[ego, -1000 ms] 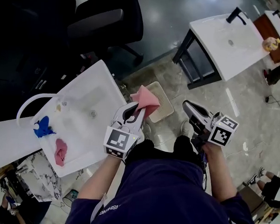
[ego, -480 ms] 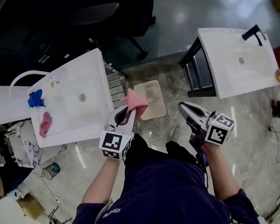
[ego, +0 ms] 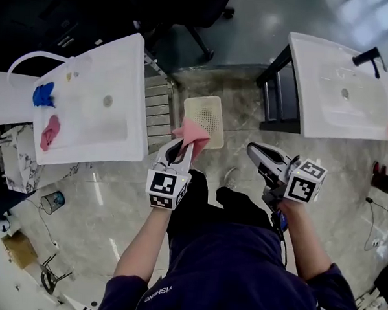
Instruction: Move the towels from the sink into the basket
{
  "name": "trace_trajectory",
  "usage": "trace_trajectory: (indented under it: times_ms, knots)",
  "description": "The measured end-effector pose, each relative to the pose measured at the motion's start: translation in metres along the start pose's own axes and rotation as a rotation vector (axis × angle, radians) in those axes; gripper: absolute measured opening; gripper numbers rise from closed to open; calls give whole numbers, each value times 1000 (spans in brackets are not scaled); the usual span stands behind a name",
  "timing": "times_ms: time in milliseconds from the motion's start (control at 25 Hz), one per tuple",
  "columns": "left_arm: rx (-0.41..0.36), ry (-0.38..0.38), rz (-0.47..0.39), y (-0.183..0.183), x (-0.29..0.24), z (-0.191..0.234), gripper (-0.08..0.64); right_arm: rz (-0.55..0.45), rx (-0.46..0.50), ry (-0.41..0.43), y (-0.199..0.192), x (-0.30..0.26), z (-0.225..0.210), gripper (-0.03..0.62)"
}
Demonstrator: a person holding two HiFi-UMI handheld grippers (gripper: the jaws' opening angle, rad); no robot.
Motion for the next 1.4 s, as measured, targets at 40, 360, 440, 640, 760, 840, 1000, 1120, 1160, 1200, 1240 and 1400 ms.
trace_trajectory:
  times_ms: [40,360,440,640,760,840,1000,1120,1160,1200,1240,1400]
  knots:
    - [6,-1,3,-9,-4,-1,18,4,0,0,-5,-2,-4,9]
    - [34,-1,50,-87,-55,18,18,45,-23,10,-53,-44,-49,9]
    - [44,-4,66,-108,-73,25,18,61,-31,6,-66,-52,-65,9]
    - [64,-11,103,-166,-123,44,20,73,-39,-9,-94,-63,-108,9]
    - [64,-17,116,-197,-150,52,20,67,-33,-17,-108,-71,-138,9]
    - [61,-20,123,-217,-163,56,20,62,-31,-21,-116,-76,-157,9]
    - [47,-29,121,-244,-182,63,20,47,-14,-11,-130,-92,-186,9]
    - [35,-39,126,-267,-196,69,20,30,2,5,-139,-105,-205,9]
    - [31,-43,128,-275,-202,71,20,22,8,11,-142,-111,-212,9]
    - [26,-48,129,-283,-207,73,20,14,13,17,-145,-116,-220,9]
    - [19,-54,130,-291,-213,76,20,5,17,22,-147,-121,-228,9]
    - [-7,-63,131,-318,-235,87,20,-8,25,28,-163,-140,-260,9]
Point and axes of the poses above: the fingertips, and each gripper's own axes: x backward along the fingers, z to its left, y out of its top, the point moved 4 cm from there along x, backward along the fingers, and after that the axes turned 5 degrees about -z, right-handed, at the moved point
